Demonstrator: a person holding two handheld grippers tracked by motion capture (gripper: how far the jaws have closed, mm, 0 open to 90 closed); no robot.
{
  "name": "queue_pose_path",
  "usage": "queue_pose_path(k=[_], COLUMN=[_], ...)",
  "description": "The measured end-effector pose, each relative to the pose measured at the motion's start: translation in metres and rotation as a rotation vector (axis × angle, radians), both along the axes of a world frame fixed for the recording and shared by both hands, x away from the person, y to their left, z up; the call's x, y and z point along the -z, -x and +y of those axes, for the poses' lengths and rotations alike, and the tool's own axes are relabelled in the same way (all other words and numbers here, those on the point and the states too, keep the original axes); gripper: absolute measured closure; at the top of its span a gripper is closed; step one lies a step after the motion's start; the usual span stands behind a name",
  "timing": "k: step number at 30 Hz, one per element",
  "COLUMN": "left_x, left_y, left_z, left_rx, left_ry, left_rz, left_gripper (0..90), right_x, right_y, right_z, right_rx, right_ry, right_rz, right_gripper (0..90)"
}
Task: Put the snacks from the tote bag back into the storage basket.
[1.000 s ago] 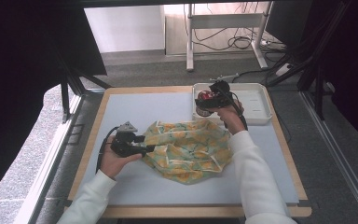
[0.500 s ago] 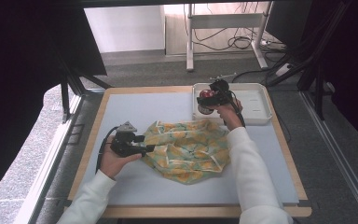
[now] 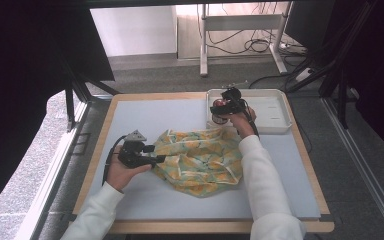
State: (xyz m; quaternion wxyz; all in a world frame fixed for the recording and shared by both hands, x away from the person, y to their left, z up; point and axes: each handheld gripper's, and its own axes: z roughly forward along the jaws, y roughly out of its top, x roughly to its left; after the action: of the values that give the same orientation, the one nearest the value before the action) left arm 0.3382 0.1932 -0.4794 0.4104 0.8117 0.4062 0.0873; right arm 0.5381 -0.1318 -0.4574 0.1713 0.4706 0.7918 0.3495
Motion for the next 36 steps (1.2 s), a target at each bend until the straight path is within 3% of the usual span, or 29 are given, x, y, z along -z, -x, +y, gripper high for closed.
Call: queue_pose_path(k=[6, 22, 25, 27, 36], left_x=[0.000, 0.001, 0.001, 0.001, -0.001], left_y=[0.000, -0.001, -0.001, -0.001, -0.003], left_z=[0.000, -0.001, -0.001, -0.001, 0.000], left_rx=[0.001, 0.008, 0.009, 0.008, -0.001], left_ry=[0.004, 0.002, 0.003, 0.007, 0.009], left_rz=[0.001, 0.006, 0.006, 0.008, 0.002], left_gripper=[35.5, 35.5, 35.6, 35.5, 35.5], right_x=[0.011, 0.023, 0.018, 0.014, -0.006], right_y=[-0.004, -0.007, -0.005, -0.003, 0.011], right_z=[0.001, 0.001, 0.000, -0.001, -0.006], right_rx=[0.017, 0.016, 0.038, 0.054, 0.015], right_ry=[0.019, 0.030, -0.003, 0.002, -0.023], right_rz=[0.018, 0.069, 0.048, 0.033, -0.016], right_gripper=[23.1, 20.3, 13.1, 10.5, 9.1])
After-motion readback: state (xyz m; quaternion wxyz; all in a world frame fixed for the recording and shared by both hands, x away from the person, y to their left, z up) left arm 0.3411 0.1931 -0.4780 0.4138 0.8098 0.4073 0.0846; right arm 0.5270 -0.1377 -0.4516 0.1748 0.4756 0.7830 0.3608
